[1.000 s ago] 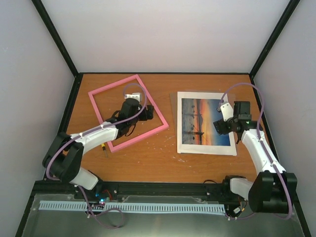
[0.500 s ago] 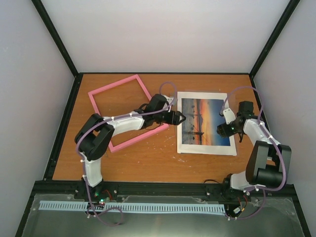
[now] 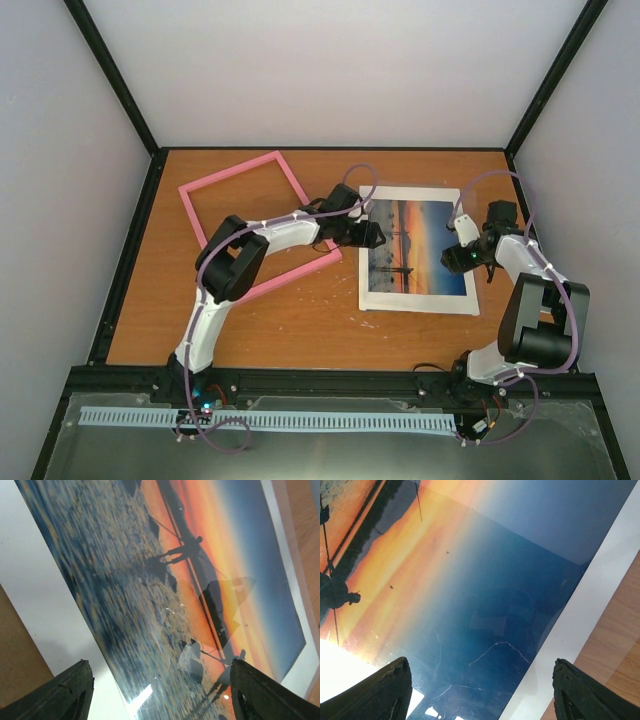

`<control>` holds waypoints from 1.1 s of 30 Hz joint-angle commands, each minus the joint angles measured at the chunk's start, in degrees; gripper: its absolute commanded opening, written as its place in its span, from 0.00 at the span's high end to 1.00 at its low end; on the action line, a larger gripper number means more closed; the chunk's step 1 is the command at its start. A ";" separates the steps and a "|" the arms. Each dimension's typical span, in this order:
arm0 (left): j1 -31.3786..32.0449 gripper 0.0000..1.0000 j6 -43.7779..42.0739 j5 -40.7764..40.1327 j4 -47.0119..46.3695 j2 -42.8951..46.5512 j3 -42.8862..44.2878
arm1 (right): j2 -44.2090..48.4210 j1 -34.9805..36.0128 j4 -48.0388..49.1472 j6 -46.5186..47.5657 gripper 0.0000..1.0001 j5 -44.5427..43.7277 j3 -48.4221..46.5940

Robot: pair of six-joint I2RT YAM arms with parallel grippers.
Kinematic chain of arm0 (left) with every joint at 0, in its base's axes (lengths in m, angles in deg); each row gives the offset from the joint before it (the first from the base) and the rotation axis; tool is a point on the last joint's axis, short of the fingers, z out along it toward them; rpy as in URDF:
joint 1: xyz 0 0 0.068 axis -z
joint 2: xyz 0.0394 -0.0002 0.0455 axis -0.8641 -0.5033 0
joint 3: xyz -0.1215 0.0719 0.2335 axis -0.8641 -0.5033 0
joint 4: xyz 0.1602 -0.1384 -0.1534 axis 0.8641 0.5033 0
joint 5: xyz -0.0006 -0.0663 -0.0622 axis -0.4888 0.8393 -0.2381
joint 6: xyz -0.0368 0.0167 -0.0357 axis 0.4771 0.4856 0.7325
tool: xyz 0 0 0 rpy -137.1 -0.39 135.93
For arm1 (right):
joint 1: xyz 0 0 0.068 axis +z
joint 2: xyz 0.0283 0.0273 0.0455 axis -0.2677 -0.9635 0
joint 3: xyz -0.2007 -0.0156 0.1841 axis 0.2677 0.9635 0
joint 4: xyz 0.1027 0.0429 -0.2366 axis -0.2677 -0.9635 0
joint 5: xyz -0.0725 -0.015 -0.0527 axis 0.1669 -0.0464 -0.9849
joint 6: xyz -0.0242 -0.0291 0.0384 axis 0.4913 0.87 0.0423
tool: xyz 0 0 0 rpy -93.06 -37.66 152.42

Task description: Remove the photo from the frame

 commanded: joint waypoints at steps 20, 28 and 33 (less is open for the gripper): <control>2.18 0.28 0.28 9.50 0.99 -5.48 3.41 | 0.94 -0.70 0.88 0.72 0.26 2.69 2.20; 3.99 0.29 0.38 12.80 -1.24 -7.74 6.08 | 2.91 -0.72 -0.75 0.66 0.26 2.63 2.03; 4.99 0.28 1.04 15.00 -4.43 -9.46 7.01 | 3.77 -0.76 -2.36 0.97 0.26 1.68 1.34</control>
